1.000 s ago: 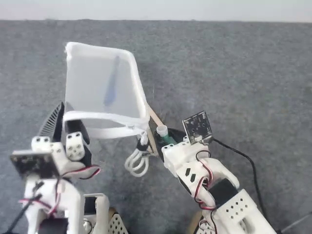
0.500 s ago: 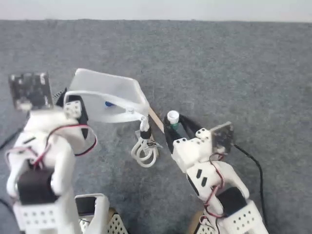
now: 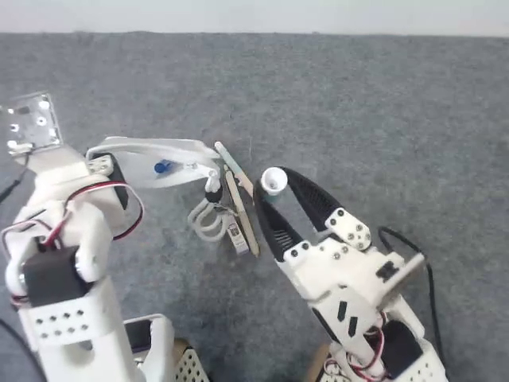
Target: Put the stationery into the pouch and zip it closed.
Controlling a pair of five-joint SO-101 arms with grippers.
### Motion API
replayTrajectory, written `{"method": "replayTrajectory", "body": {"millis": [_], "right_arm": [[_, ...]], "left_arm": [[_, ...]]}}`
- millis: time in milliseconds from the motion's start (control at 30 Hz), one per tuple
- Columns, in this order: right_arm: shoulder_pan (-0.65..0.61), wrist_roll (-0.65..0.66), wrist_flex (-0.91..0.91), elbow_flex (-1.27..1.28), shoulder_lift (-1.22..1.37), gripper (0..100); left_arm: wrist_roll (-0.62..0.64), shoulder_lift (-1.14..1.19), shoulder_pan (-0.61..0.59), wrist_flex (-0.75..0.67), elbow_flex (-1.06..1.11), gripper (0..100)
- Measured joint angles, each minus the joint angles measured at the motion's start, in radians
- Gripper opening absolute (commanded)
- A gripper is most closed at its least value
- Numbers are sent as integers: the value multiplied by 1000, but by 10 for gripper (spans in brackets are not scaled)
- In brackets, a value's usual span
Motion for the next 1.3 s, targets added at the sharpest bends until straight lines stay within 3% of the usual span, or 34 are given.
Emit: {"method": "replayTrajectory", "body": {"millis": [367,833,1300], "right_arm": [[-43,14,-313,-281,474,6],[-176,14,-442,-445,944,6],[-172,14,-970,-428,1277,6]], "left_arm": [[0,25,-3,-41,52,11],[0,28,-3,-41,52,11],[0,29,-6,-41,54,11]]}}
